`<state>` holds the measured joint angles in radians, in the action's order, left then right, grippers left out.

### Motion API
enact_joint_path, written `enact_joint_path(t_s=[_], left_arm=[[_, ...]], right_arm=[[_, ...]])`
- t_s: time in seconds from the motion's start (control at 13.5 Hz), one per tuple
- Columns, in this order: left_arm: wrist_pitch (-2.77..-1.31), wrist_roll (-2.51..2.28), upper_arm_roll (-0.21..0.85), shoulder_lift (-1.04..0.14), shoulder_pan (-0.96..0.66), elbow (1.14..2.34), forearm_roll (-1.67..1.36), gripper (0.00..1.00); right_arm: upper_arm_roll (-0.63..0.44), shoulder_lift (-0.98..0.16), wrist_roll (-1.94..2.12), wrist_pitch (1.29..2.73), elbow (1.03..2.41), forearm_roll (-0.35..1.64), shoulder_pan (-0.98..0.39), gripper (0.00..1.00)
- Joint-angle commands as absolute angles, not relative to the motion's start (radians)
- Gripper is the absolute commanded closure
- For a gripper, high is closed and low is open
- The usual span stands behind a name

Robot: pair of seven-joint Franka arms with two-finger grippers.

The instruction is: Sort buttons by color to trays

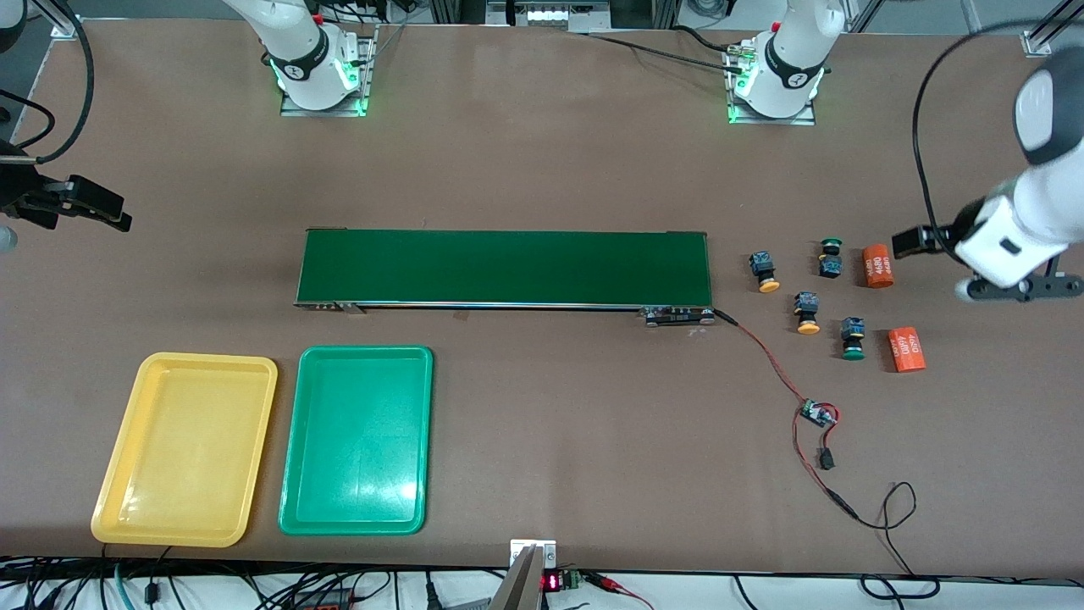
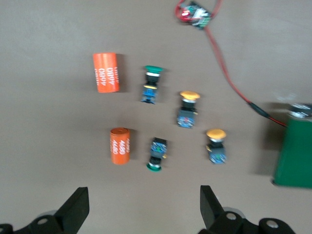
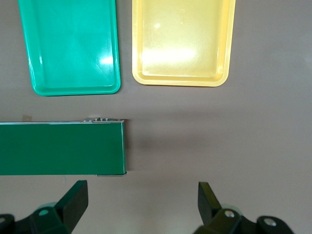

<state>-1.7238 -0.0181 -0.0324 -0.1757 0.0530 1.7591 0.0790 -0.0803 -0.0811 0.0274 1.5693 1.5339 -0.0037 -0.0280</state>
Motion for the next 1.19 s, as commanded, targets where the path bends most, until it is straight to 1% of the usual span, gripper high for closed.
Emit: enact_joint_path(t_s=[0.0, 0.15, 0.3, 0.59, 0.74, 0.89, 0.96, 1.11], left_arm=[[-1.827, -0.003, -0.031, -0.270, 0.101, 1.758, 0.103, 0.00], [-1.954, -0.002, -0.031, -0.359, 0.139, 1.758, 0.112, 0.00], [-2.064, 0.005, -0.031, -0.415, 0.160, 1.772, 0.149, 0.00], [-2.388, 0.059, -0.029, -0.526, 0.225, 1.857, 0.152, 0.00], [-2.491, 0.066, -0.026, -0.552, 0.245, 1.903, 0.150, 0.00], [-2.565, 0.058, -0.025, -0.584, 0.250, 1.931, 0.149, 0.10], [-2.566, 0.064, -0.023, -0.592, 0.258, 1.931, 0.149, 0.21], [-2.565, 0.066, -0.021, -0.603, 0.261, 1.930, 0.149, 0.55]], right_arm=[[-0.080, -0.066, 0.035, 1.566, 1.549, -0.008, -0.026, 0.00], [-0.078, -0.066, 0.035, 1.566, 1.552, -0.008, -0.029, 0.00], [-0.078, -0.066, 0.035, 1.566, 1.554, -0.008, -0.029, 0.00], [-0.077, -0.046, 0.037, 1.565, 1.572, -0.015, -0.034, 0.00], [-0.075, -0.011, 0.035, 1.565, 1.603, -0.017, -0.043, 0.00], [-0.081, -0.003, 0.034, 1.562, 1.609, -0.015, -0.038, 0.00], [-0.084, -0.006, 0.034, 1.565, 1.609, -0.015, -0.034, 0.00], [-0.084, -0.006, 0.037, 1.560, 1.609, -0.015, -0.034, 0.00]])
